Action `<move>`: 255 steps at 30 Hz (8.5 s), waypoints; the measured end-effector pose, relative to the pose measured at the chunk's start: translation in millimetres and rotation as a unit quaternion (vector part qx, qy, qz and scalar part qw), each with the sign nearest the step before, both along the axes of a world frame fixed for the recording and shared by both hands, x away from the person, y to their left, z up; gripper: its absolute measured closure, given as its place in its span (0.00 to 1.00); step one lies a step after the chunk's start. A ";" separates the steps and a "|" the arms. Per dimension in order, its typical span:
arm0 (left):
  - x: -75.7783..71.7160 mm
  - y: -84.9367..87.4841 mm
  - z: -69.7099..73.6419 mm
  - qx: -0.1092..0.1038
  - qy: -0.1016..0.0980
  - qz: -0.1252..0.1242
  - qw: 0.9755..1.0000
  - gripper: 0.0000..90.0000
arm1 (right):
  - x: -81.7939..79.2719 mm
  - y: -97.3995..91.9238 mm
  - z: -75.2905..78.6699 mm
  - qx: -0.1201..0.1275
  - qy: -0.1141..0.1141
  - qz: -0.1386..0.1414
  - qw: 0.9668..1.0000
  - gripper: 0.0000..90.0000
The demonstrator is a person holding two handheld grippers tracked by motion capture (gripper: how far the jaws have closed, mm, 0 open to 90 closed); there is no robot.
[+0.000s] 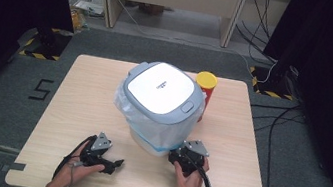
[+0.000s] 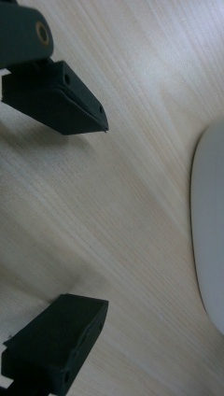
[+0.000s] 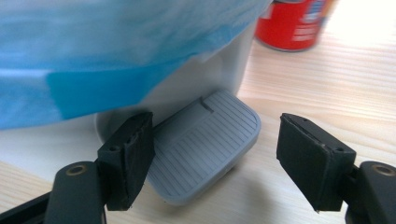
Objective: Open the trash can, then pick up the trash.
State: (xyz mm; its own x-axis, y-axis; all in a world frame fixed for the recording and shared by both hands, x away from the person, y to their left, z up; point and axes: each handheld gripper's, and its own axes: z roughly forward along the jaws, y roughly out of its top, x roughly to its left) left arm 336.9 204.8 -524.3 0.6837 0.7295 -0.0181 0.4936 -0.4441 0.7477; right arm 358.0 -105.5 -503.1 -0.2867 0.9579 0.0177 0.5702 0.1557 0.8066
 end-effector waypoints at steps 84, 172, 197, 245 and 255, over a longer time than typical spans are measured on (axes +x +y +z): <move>32.3 -100.9 11.3 -0.007 -0.079 -0.079 0.994 0.17 | 1.0 -89.6 -13.1 0.016 0.051 -0.007 0.999 0.21; 23.8 -68.0 2.9 0.029 -0.070 -0.121 0.990 0.16 | 80.3 -77.9 22.2 0.032 -0.083 0.035 0.995 0.22; 23.6 -68.3 2.7 0.030 -0.071 -0.119 0.990 0.16 | 142.3 -54.4 10.5 0.024 -0.092 0.034 0.995 0.21; 23.3 -68.9 2.7 0.030 -0.071 -0.116 0.990 0.16 | 65.0 -66.5 43.5 0.036 -0.070 0.051 0.996 0.27; 23.1 -69.1 2.8 0.030 -0.071 -0.115 0.990 0.16 | 51.3 -65.4 63.2 0.041 -0.073 0.061 0.995 0.27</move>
State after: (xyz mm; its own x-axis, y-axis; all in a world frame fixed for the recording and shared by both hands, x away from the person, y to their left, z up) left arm 360.0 135.7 -521.6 0.8245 0.5510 0.1289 0.2664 -0.5790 0.7706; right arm 409.3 -171.0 -439.9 -0.4067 0.9125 0.0449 0.4276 0.1466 0.8920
